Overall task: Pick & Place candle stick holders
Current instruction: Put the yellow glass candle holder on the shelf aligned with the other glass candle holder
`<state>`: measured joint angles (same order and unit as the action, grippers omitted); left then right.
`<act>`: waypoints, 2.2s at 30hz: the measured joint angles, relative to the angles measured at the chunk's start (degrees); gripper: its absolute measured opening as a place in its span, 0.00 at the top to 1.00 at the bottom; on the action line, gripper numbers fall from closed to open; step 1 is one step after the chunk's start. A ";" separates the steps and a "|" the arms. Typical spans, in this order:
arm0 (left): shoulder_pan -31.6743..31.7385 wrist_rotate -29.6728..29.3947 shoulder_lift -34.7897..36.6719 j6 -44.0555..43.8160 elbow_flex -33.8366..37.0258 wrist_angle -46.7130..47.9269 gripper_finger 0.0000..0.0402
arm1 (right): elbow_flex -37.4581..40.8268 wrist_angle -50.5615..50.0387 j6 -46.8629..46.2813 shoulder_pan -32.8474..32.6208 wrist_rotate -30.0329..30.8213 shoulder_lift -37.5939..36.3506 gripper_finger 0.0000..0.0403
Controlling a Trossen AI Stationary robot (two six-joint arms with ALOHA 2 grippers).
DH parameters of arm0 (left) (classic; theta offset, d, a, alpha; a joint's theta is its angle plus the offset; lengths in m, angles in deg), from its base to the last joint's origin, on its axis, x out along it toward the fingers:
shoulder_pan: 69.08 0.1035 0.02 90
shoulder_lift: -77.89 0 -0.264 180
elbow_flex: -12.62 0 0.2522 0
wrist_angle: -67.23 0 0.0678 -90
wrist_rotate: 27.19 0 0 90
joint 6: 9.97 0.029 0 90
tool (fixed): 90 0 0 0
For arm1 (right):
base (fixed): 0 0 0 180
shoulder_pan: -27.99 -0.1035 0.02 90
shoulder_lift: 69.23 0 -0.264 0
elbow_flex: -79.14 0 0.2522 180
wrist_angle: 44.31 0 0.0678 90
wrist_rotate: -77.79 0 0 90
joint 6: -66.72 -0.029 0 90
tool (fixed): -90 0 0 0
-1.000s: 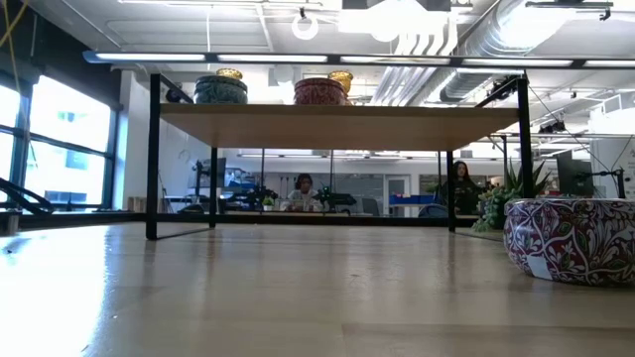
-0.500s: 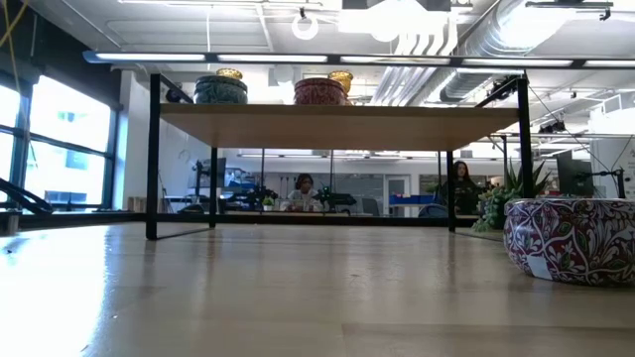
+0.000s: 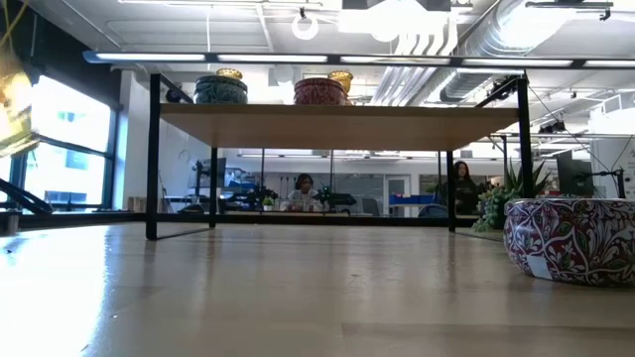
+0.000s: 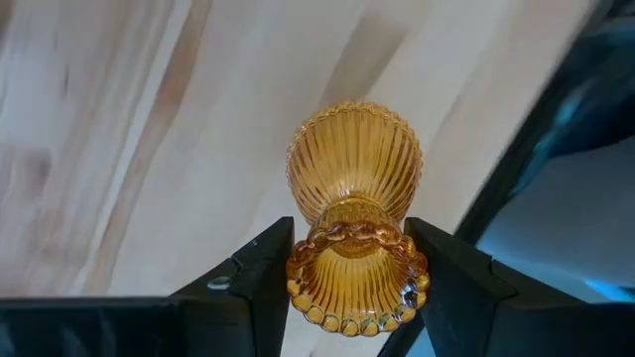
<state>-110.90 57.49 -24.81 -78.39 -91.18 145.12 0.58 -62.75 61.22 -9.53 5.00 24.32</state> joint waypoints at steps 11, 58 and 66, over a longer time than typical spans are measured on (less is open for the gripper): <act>3.74 -3.10 0.00 9.05 -3.81 0.39 0.58 | 0.00 4.30 -0.35 3.24 -2.64 0.20 0.52; 4.32 -0.42 -0.02 9.66 -3.77 0.80 0.58 | 0.04 6.77 -3.30 3.78 -16.74 -0.21 0.49; 4.31 0.02 -0.02 9.64 -3.77 0.75 0.58 | 0.09 6.58 -3.47 3.91 -16.13 -0.76 0.45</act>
<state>-106.59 57.51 -24.83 -68.75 -94.94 145.87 0.67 -56.17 57.75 -5.61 -11.13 23.56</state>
